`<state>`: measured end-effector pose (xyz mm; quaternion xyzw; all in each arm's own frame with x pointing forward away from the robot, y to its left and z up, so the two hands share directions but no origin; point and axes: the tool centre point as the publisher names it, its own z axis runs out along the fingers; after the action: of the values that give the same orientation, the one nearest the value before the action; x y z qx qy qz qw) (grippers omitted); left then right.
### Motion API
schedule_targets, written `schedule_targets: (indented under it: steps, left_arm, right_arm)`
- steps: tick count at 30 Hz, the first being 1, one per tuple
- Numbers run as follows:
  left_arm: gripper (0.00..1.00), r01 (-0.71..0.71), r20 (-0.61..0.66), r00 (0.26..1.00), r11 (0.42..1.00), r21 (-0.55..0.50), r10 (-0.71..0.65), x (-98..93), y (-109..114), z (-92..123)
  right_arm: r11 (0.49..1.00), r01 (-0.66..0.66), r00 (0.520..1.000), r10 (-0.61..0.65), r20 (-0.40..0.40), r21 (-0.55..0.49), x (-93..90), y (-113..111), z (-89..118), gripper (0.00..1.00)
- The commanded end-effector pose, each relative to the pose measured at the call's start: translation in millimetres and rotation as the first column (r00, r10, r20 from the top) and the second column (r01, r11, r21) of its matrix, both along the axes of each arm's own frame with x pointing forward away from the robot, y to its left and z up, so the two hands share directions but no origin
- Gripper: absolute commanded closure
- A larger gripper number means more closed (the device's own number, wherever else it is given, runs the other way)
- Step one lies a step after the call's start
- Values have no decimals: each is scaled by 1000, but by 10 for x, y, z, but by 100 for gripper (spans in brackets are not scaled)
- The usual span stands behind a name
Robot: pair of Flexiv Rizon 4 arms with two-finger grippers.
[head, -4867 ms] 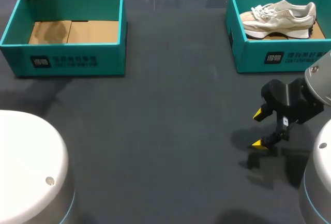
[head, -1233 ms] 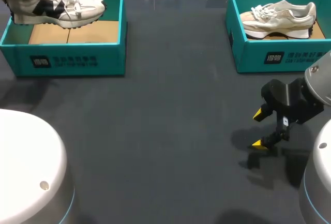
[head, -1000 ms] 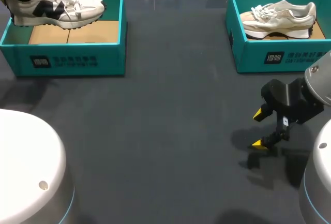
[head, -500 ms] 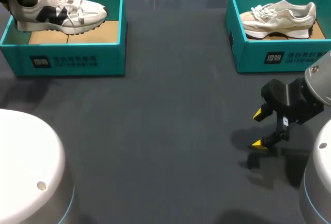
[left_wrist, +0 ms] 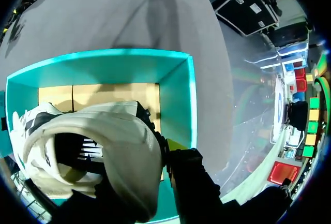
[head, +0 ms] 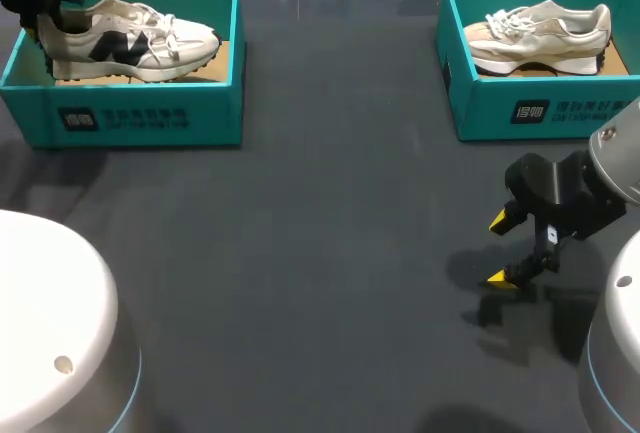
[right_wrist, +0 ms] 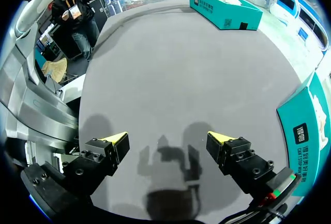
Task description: Take the shoe out of the shoebox, open the shoe tongue, remove and reinsert the insole, then place the shoe into the shoebox
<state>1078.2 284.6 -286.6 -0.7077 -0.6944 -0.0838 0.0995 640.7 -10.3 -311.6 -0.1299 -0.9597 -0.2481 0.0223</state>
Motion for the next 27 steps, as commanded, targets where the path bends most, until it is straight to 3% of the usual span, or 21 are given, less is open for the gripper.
schedule_targets:
  steps: [1,10,27]
  left_arm:
    - [100,7,13,1000,1000,11,-7,-103,-19,-88]
    - [100,39,10,999,999,16,-39,-225,17,-278]
    - [100,75,12,997,997,26,-75,-220,6,-547]
  right_arm:
    - [1000,1,1000,-1,3,-1,-22,-5,3,0]
    - [1000,1,1000,-1,3,-1,-22,-5,3,0]
    - [1000,1,1000,-1,3,-1,-22,-5,3,0]
